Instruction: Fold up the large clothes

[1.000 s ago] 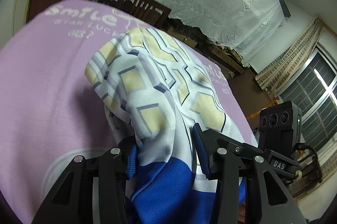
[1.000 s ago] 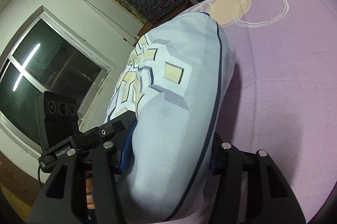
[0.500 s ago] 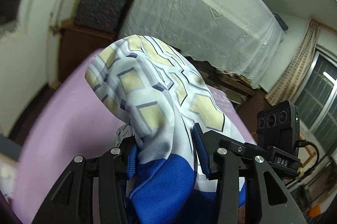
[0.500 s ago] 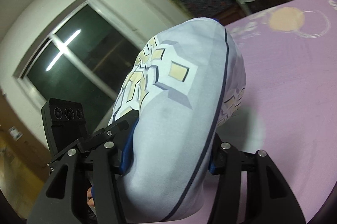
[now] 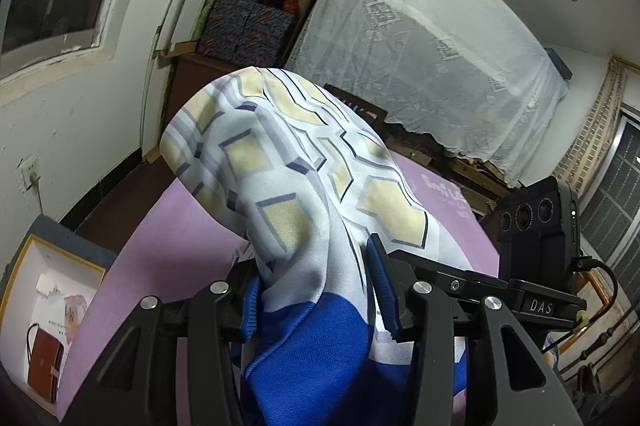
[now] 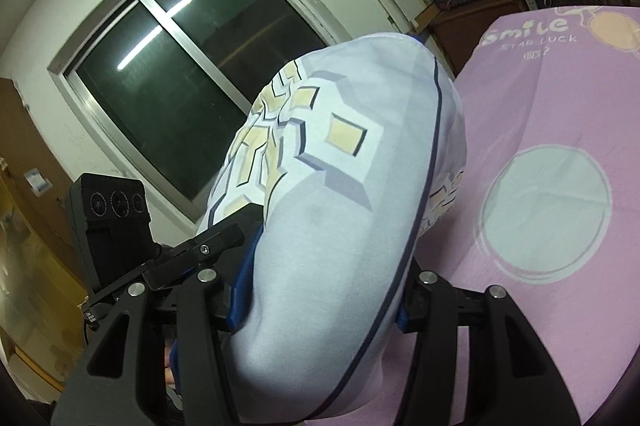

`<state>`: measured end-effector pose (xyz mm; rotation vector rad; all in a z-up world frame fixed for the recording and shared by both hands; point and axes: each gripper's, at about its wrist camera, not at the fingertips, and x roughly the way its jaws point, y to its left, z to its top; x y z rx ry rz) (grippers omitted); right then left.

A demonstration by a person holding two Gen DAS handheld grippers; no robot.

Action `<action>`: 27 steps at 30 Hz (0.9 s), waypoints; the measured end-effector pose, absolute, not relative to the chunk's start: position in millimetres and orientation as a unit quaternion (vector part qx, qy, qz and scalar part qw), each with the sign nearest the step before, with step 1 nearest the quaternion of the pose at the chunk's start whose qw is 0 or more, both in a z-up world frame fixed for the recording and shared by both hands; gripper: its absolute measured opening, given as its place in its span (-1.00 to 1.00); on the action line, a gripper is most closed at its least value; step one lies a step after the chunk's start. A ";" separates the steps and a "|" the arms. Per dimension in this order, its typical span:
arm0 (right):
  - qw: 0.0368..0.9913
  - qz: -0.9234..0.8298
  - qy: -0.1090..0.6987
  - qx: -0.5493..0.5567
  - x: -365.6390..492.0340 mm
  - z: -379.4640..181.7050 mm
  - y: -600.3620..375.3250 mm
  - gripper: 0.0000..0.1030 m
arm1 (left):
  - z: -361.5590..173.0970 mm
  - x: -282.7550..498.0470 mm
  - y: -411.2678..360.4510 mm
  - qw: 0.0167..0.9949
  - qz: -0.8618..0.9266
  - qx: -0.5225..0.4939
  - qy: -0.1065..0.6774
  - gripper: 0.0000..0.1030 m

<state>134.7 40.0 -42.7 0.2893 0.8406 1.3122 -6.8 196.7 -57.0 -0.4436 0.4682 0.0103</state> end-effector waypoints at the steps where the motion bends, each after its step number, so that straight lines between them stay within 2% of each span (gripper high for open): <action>1: 0.701 0.588 0.383 0.128 136.0 -48.3 41.6 0.00 | -62.2 -6.7 200.1 0.947 0.007 -0.221 0.232 -0.09; 6: 0.707 0.574 0.400 0.102 137.8 -74.6 62.1 0.00 | -91.1 4.4 219.9 0.936 0.012 -0.249 0.247 -0.09; 10: 0.706 0.557 0.429 0.085 148.7 -101.6 77.8 0.00 | -122.7 21.8 228.0 0.923 0.022 -0.252 0.290 -0.09; 14: 0.716 0.514 0.470 0.043 153.4 -133.6 84.1 0.00 | -156.7 41.6 233.5 0.899 0.007 -0.281 0.336 0.02; 18: 0.693 0.512 0.502 0.075 167.2 -146.9 77.2 0.04 | -155.4 47.4 232.7 0.897 0.013 -0.276 0.344 0.11; 27: 0.742 0.480 0.468 0.026 148.4 -135.4 73.4 0.36 | -154.6 42.3 233.6 0.892 0.031 -0.290 0.346 0.31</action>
